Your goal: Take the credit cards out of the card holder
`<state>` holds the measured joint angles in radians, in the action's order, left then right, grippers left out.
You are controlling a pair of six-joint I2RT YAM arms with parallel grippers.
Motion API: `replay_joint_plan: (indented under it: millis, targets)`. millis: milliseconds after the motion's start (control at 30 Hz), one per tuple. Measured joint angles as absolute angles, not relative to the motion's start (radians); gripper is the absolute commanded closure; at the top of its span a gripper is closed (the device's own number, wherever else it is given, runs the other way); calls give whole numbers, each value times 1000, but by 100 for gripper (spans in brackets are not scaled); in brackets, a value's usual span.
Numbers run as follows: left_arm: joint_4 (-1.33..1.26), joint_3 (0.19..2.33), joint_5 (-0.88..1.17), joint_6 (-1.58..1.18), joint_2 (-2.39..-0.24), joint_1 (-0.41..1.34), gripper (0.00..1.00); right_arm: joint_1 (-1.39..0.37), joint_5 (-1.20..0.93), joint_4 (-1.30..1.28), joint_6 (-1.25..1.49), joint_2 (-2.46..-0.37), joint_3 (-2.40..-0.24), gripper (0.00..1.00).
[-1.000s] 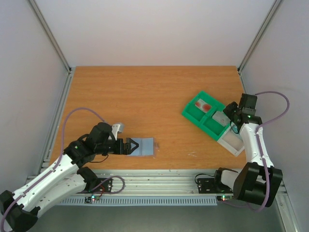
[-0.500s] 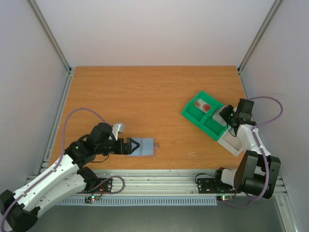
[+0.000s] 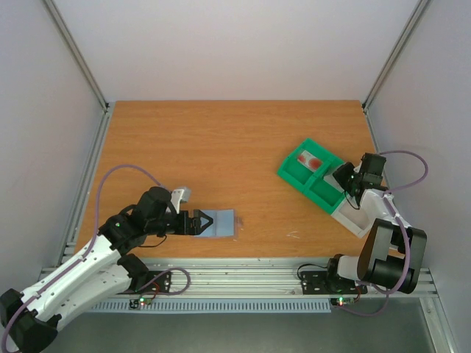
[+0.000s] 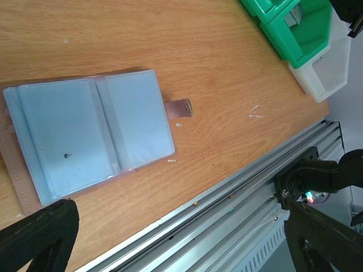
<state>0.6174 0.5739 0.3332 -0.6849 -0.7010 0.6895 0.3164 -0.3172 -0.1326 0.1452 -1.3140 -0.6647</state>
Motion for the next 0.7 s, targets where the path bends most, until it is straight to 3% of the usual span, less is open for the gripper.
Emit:
replay_joint_plan:
  millis: [700]
  targets:
    - [616, 574, 334, -691, -701, 690, 1, 324, -304, -139, 155, -1341, -669, 93]
